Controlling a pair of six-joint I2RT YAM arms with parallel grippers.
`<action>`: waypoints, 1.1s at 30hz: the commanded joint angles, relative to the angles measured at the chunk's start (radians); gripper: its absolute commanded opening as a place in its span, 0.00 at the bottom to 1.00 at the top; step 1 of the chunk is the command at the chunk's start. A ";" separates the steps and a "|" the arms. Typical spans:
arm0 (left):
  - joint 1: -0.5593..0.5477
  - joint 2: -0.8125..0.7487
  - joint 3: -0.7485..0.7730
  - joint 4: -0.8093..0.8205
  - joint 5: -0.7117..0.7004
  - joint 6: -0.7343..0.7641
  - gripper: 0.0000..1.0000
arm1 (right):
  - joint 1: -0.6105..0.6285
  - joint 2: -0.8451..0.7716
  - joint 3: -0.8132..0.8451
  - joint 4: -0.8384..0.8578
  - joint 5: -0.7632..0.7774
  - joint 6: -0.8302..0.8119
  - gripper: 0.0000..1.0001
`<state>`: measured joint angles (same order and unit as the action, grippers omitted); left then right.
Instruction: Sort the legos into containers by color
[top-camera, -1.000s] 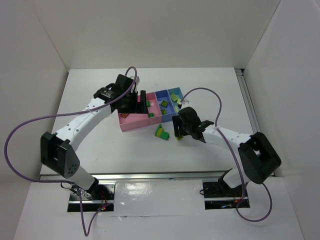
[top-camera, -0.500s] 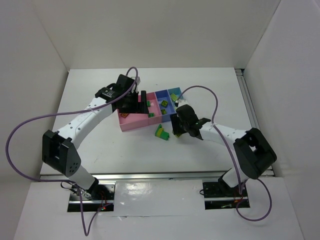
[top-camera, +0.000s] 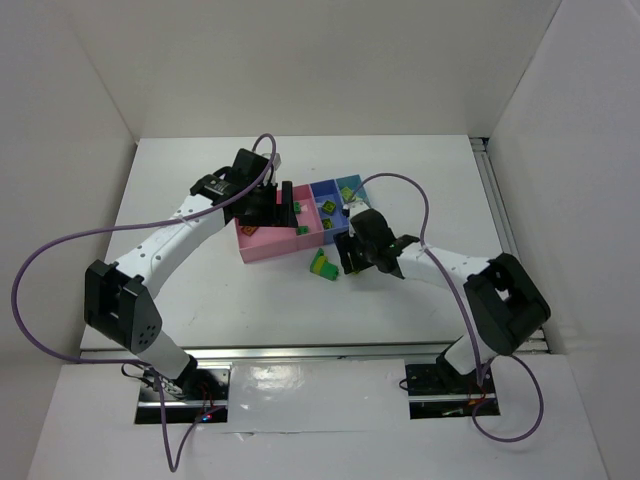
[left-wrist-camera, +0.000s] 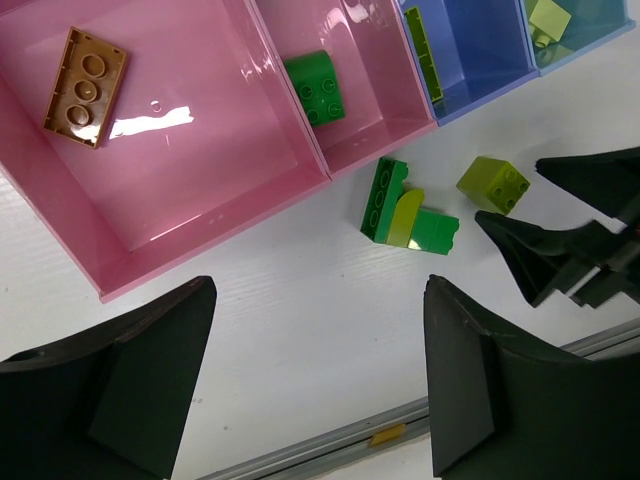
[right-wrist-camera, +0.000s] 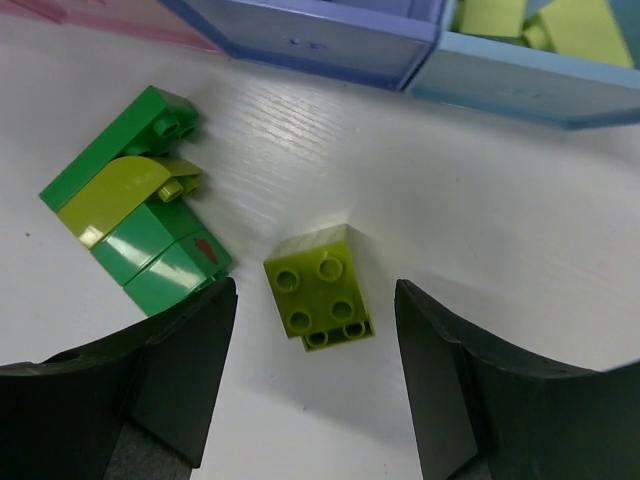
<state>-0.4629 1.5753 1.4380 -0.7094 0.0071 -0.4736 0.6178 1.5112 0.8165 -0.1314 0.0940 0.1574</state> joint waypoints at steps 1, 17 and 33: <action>-0.003 0.008 -0.001 0.021 0.016 0.009 0.86 | 0.007 0.066 0.070 -0.019 -0.046 -0.061 0.72; -0.003 0.008 -0.005 0.021 0.115 0.079 0.86 | -0.007 -0.100 0.032 -0.001 -0.028 -0.018 0.11; -0.031 -0.051 -0.151 0.245 0.881 0.351 0.85 | -0.234 -0.306 0.038 -0.007 -1.129 -0.004 0.12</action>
<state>-0.4789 1.5555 1.2926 -0.5377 0.7326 -0.1837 0.3859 1.2163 0.8356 -0.1505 -0.7994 0.1398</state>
